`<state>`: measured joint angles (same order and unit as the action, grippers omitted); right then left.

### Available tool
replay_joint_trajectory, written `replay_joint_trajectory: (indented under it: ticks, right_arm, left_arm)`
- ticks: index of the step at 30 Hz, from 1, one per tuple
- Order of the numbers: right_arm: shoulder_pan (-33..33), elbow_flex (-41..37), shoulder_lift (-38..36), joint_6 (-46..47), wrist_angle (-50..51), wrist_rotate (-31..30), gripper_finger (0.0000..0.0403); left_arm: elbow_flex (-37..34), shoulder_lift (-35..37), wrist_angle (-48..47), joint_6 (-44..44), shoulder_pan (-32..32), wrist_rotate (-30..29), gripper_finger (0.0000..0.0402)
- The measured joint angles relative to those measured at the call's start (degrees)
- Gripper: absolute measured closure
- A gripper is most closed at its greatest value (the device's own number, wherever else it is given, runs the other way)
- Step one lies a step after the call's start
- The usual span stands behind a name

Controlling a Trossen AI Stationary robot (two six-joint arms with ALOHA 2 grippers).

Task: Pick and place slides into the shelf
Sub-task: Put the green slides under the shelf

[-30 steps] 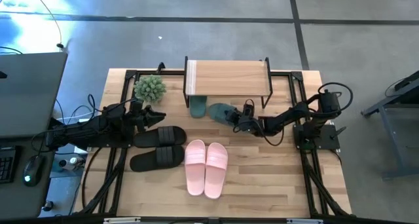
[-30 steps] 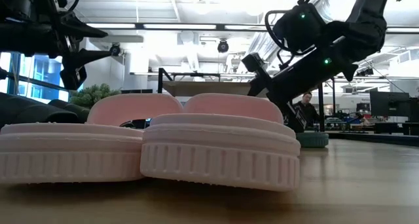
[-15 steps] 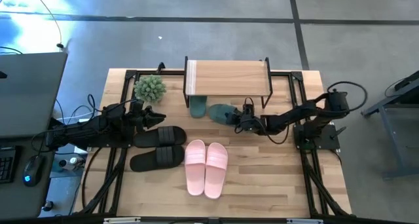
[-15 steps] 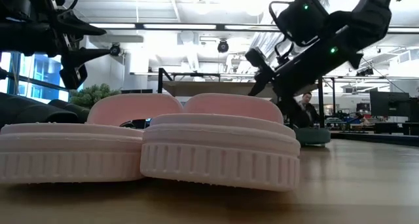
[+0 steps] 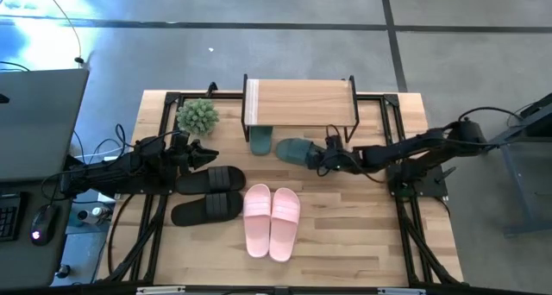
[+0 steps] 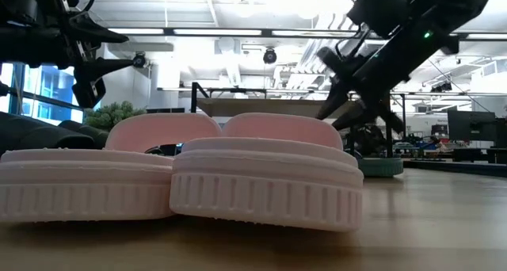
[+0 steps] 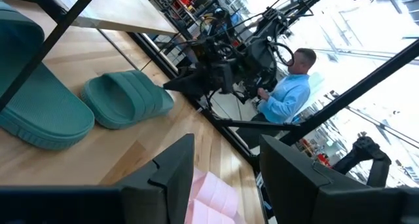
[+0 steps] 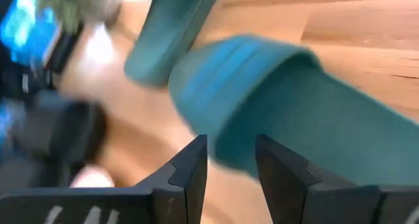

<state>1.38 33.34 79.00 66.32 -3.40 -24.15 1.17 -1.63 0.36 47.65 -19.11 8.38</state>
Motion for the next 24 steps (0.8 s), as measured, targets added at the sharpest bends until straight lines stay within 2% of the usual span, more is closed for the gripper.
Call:
replay_joint_trajectory:
  ticks: [5, 13, 17, 24]
  right_arm:
    - [1.2, 0.0, -7.9, -10.4, 13.3, 5.8, 0.0285]
    - [7.8, 0.0, -21.7, -15.3, 41.5, -3.6, 0.0312]
    - [9.0, 0.0, -21.3, -14.4, 49.1, -6.4, 0.033]
    - [6.8, -0.7, -13.5, -16.4, 50.8, -11.9, 0.0375]
  left_arm:
    - [0.0, 0.0, 0.0, 0.0, 0.0, 0.2, 0.0243]
    - [0.0, 0.0, 0.0, 0.0, 0.0, 0.1, 0.0243]
    - [0.0, 0.0, 0.0, 0.0, 0.0, -0.9, 0.0243]
    - [0.0, 0.0, -0.4, 0.0, 0.0, -2.9, 0.0243]
